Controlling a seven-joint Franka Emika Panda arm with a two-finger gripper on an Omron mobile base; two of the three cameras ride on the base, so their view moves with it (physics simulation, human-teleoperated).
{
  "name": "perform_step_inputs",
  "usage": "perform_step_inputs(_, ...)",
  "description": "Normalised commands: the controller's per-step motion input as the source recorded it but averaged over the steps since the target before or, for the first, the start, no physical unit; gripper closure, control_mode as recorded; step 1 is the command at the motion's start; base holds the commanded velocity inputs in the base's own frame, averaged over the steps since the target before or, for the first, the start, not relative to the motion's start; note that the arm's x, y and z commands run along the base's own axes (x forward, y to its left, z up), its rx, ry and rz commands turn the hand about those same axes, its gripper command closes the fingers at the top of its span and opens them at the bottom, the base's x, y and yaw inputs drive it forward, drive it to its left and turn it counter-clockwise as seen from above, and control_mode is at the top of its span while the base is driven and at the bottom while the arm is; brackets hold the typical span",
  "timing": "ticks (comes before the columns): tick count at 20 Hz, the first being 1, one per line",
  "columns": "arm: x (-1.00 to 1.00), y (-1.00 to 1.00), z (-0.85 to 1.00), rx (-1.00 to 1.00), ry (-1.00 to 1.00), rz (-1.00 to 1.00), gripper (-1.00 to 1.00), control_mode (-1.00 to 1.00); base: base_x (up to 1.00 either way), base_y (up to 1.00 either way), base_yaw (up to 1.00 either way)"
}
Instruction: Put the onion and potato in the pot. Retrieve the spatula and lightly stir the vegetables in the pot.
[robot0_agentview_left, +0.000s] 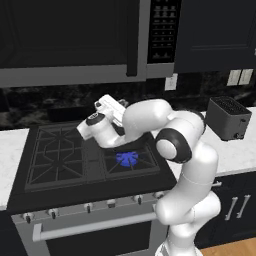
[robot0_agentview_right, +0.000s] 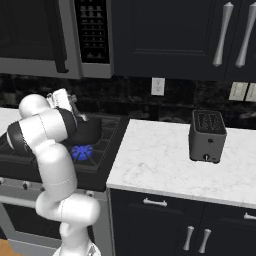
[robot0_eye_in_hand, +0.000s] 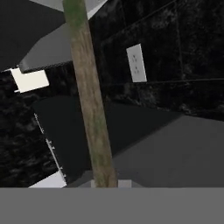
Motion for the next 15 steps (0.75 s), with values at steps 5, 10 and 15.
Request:
perform_step_inputs(5, -0.83, 0.02, 0.19, -0.05, -0.18, -0.01, 1.00, -1.00, 0.00, 0.00, 0.00)
perform_step_inputs(10, -0.69, -0.04, 0.05, 0.00, -0.22, -0.07, 1.00, -1.00, 0.00, 0.00, 0.00)
perform_step_inputs(15, -0.10, 0.00, 0.00, 0.03, -0.34, -0.07, 1.00, -1.00, 0.00, 0.00, 0.00)
